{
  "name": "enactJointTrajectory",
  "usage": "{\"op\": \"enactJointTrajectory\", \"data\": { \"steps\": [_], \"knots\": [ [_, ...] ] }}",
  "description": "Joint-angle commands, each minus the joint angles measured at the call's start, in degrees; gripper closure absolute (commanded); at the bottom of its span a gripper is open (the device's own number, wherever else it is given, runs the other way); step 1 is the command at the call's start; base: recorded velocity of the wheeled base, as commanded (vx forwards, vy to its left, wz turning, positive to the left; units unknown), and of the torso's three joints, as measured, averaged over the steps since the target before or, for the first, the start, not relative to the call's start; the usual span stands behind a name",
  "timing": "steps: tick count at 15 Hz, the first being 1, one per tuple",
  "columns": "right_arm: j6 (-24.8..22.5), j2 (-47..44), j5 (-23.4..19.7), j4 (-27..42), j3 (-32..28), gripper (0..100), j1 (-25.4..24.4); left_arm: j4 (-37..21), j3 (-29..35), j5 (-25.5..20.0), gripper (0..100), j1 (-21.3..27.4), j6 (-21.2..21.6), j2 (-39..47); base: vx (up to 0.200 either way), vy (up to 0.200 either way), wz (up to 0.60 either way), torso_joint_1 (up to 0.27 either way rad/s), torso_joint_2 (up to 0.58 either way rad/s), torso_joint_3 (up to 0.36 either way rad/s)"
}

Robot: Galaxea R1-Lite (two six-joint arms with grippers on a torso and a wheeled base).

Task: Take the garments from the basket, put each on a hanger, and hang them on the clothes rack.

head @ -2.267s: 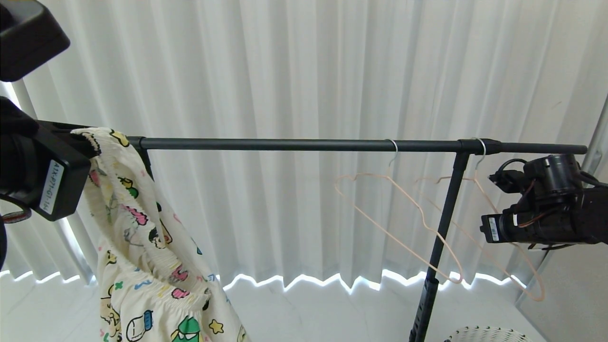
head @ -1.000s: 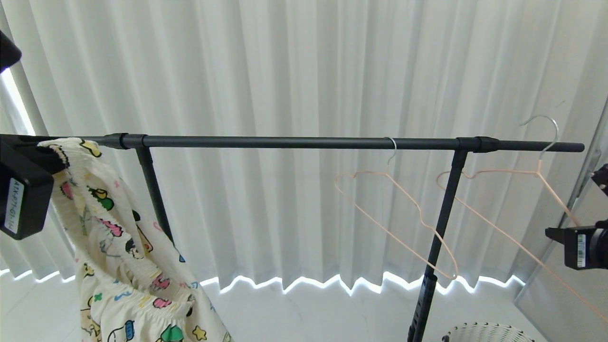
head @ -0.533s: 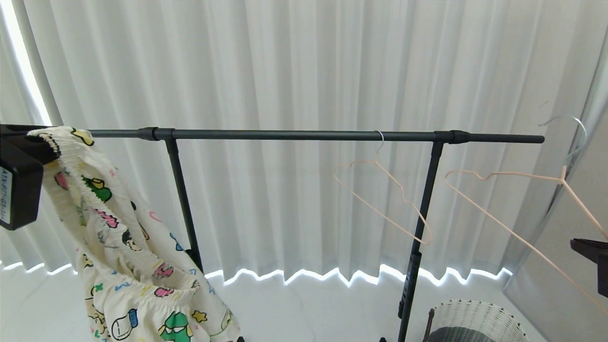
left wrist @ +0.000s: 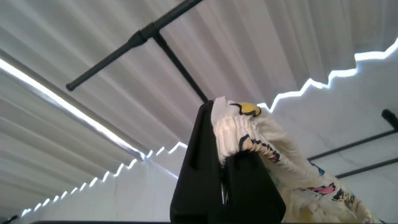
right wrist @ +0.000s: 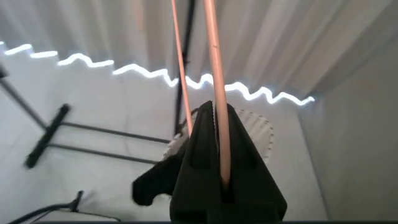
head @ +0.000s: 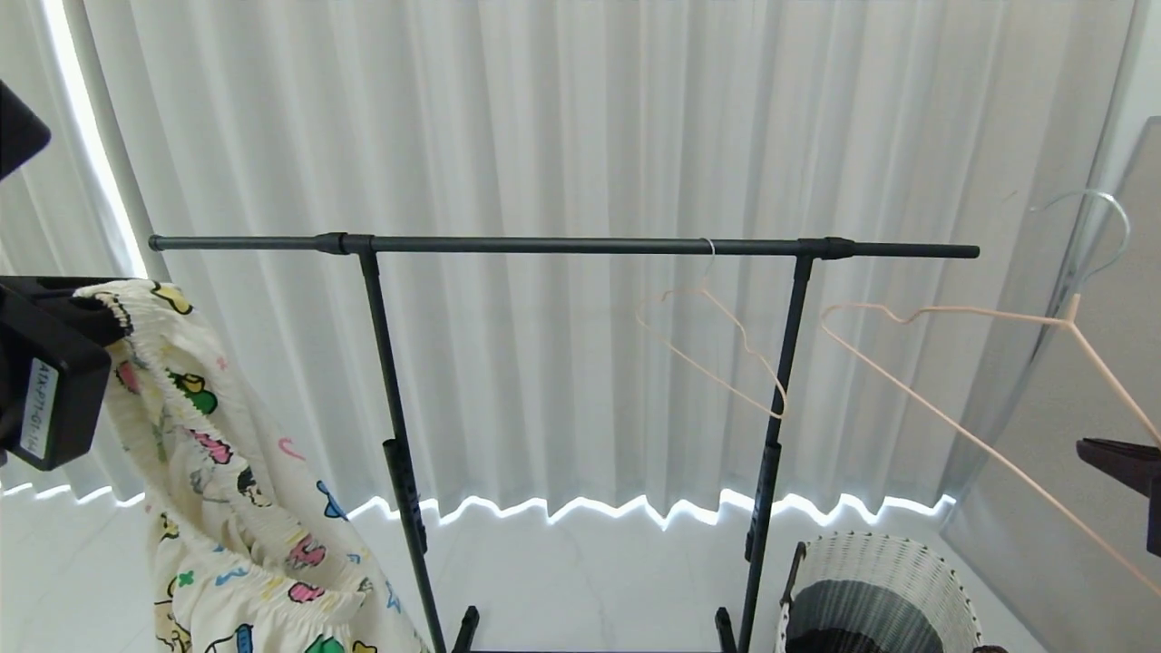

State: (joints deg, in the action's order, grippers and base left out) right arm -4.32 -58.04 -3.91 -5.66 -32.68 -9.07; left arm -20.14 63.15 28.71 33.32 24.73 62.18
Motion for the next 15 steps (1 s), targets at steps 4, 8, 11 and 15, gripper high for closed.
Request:
{"op": "enactJointTrajectory", "data": {
  "steps": [4,8,11,15],
  "knots": [
    [0.62,-0.41,-6.28,-0.06,-5.46,100,-4.73,0.01,-2.85,-0.06,100,-0.53,-0.21,0.13,-0.050,0.000,0.00,0.002,0.00,-0.001],
    [8.36,-2.25,-6.37,-2.61,-6.69,100,-17.21,0.19,-5.75,-0.23,100,-2.29,-9.62,3.12,0.000,0.000,0.00,0.000,0.00,0.000],
    [12.40,-3.04,-6.37,-2.96,-6.69,100,-27.32,0.10,-1.62,-0.06,100,-4.05,-21.57,10.41,0.000,0.000,0.00,0.000,0.00,0.000],
    [16.97,-8.85,-6.28,-5.51,-6.52,100,-38.92,0.10,8.22,0.21,100,-4.84,-30.18,22.37,0.000,0.000,0.00,0.000,0.00,0.000]
  ]
}}
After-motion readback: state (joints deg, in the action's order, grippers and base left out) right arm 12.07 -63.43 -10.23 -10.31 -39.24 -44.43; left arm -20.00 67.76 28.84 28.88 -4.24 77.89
